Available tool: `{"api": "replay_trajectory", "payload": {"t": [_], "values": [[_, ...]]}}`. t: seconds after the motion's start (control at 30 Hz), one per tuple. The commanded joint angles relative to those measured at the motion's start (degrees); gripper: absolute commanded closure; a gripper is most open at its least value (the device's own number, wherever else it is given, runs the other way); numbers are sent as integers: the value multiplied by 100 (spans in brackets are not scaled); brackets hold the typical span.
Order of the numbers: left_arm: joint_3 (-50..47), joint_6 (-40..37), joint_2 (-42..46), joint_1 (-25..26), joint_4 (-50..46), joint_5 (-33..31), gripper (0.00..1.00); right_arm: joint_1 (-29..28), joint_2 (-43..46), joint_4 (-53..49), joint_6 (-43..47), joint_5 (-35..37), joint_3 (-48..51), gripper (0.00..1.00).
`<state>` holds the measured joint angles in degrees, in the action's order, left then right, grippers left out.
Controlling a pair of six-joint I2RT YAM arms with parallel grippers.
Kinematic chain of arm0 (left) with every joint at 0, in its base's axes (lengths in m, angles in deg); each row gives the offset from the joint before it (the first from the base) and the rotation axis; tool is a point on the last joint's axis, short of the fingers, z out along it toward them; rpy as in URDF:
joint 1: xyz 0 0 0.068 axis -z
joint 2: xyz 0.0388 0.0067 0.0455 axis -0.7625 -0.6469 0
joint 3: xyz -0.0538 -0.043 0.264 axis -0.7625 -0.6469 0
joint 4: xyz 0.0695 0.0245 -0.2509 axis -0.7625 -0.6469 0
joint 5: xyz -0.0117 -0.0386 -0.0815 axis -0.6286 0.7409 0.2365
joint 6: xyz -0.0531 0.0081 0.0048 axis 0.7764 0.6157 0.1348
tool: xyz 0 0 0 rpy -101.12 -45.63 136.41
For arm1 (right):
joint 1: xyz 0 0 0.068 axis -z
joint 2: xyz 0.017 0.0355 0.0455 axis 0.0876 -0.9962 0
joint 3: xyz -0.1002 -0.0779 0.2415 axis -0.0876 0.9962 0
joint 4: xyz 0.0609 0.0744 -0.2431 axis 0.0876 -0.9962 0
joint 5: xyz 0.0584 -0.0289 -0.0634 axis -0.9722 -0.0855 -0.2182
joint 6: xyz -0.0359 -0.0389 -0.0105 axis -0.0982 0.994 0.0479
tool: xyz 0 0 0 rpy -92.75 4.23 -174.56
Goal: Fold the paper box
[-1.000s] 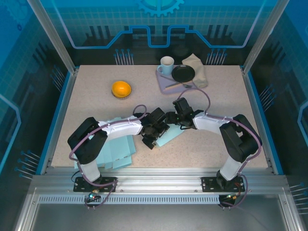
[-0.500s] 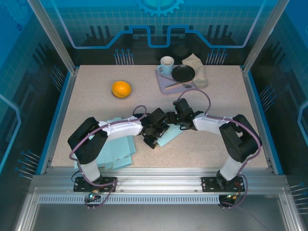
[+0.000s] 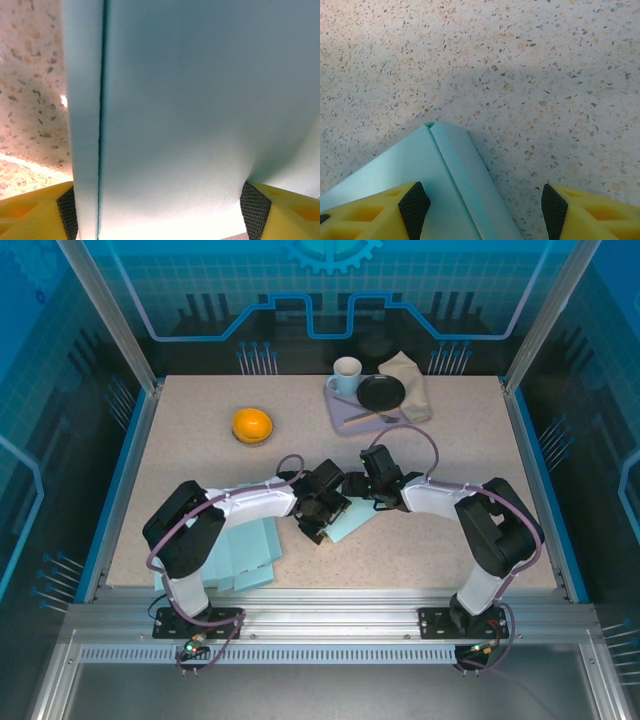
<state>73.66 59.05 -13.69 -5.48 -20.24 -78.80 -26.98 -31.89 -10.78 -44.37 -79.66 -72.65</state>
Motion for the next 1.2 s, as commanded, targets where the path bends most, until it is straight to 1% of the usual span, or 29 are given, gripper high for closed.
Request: {"api": "replay_trajectory", "payload": {"t": [0.0,0.17,0.37,0.53,0.67,0.77,1.17], "values": [[0,-567,-409,-283,-285,-417,18,-198,-306,-1430,278,-235,334,34],[-70,-851,-581,-462,-341,-297,18,-195,-156,-1595,410,-226,253,34],[231,-1338,-748,-627,-784,-488,18,-200,136,-1895,646,-156,167,33],[214,-1372,-745,-702,-757,-464,18,-193,210,-1998,733,-165,157,33],[329,-1405,-750,-701,-826,-427,16,-209,140,-1972,714,-243,155,33],[475,-1506,-772,-715,-999,-531,16,-209,170,-1988,717,-250,157,33],[549,-1602,-921,-791,-1076,-533,16,-209,739,-2657,1119,5,43,33]]}}
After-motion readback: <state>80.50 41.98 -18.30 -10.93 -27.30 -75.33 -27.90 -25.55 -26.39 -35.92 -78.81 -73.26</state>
